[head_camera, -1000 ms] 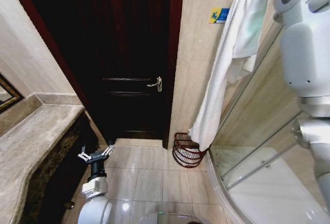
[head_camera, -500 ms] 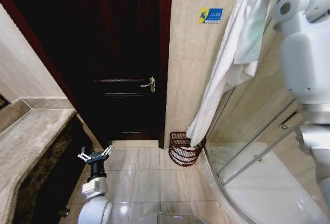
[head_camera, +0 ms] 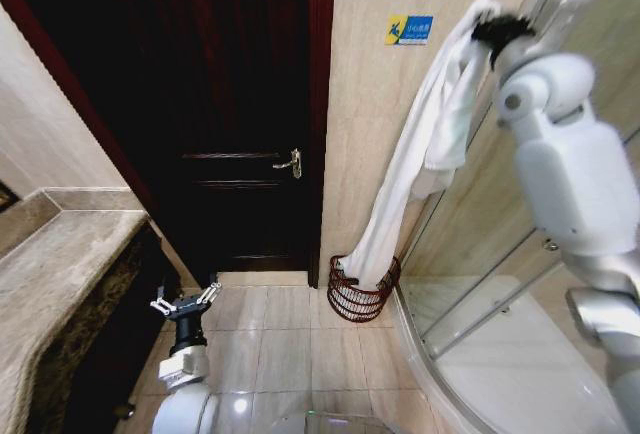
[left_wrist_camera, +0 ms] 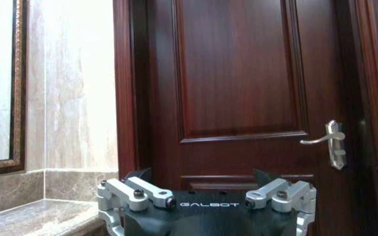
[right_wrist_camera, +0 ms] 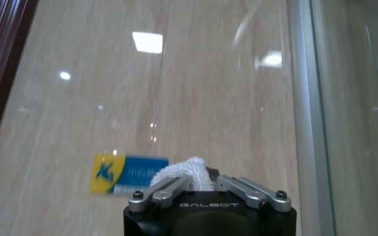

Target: Discard the used towel into the hamper.

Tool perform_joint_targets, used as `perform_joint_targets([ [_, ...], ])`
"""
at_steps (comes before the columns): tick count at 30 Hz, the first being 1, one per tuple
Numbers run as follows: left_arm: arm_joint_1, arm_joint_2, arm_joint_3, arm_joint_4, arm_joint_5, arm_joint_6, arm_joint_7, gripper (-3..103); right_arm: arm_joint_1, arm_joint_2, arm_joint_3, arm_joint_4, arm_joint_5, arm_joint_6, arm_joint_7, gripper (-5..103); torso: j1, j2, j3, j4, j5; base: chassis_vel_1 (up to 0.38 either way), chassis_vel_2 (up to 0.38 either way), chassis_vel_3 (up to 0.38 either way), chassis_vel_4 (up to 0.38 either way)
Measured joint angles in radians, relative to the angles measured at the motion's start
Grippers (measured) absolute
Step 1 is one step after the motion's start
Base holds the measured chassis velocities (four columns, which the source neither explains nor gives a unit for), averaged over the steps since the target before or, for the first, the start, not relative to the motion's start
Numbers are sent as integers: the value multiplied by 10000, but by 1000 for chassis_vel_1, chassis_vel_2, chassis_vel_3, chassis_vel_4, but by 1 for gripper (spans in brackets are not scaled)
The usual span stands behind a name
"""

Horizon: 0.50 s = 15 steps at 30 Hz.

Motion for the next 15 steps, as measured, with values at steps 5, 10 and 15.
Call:
perform_joint_targets([
  [5, -4, -3, 63, 6, 89, 0, 0, 100, -638, -193, 283, 358, -7, 20, -5, 1, 0, 0, -1, -1, -2, 0, 0, 0, 0],
  [10, 6, -2, 125, 28, 199, 2, 5, 100, -917, -395, 506, 559, 1, 64, -14, 1, 0, 0, 0, 0, -1, 0, 0, 0, 0],
  [15, -52, -7, 244, 28, 296, 42, 10, 100, -610, -804, 696, 663, 349, 76, -92, 1, 0, 0, -1, -1, -3, 0, 0, 0, 0],
])
